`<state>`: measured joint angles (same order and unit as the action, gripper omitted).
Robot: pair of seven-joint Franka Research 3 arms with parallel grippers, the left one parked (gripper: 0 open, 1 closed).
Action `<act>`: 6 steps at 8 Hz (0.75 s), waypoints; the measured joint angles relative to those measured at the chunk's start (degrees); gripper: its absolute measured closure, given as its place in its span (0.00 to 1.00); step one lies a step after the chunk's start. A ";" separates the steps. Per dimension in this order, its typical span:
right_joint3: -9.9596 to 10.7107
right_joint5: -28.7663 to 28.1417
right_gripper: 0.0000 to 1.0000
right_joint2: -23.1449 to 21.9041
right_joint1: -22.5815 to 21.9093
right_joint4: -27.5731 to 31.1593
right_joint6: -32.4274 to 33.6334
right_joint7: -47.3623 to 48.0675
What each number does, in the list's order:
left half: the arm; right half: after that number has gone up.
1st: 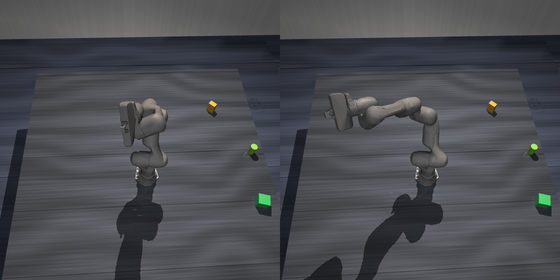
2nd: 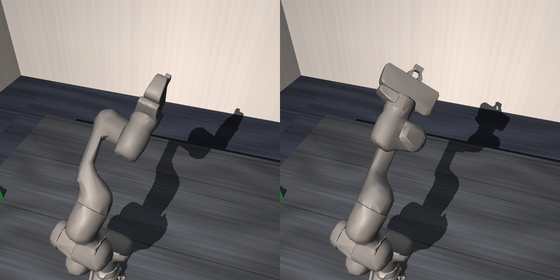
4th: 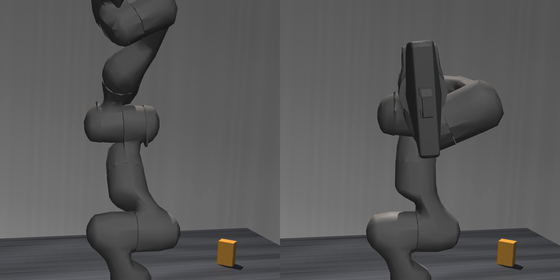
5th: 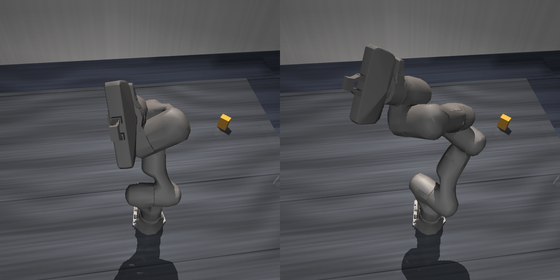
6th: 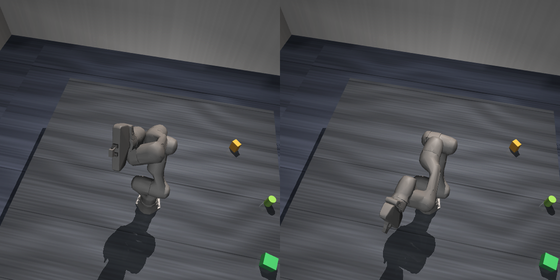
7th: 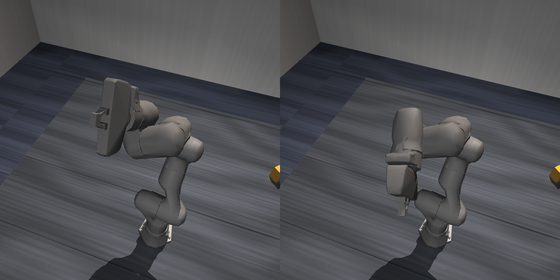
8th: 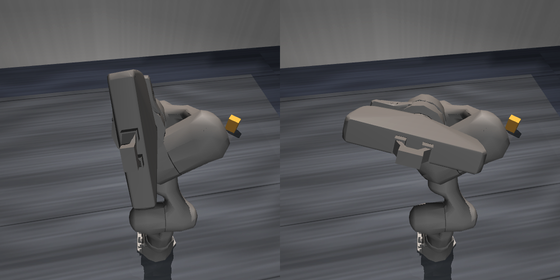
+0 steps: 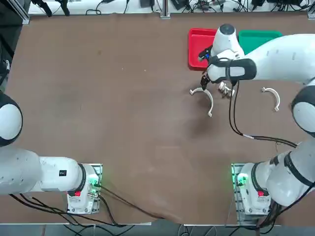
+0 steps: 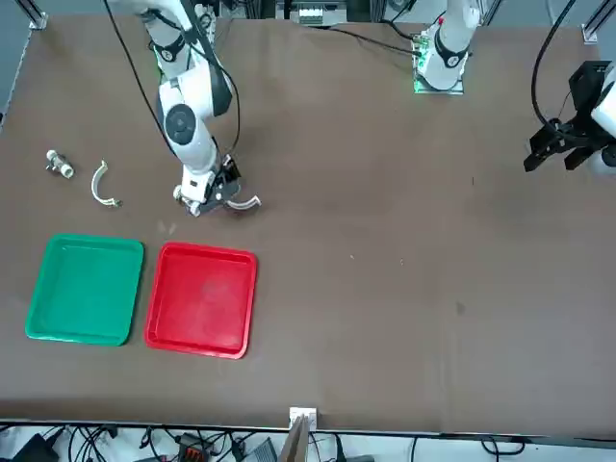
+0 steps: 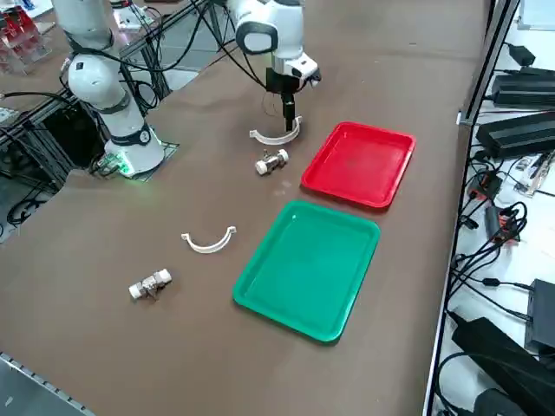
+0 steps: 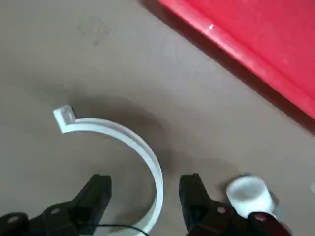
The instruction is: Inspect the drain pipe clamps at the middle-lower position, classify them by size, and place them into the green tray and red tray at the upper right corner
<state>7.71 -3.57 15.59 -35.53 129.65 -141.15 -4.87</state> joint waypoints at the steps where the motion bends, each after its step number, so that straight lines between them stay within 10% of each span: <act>1: 0.01 0.01 0.17 1.82 -0.10 -0.06 -1.41 -0.02; 6: 0.08 0.03 0.50 4.79 -0.10 -0.13 -1.99 -0.39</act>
<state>7.79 -3.54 20.38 -35.63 129.52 -143.14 -5.26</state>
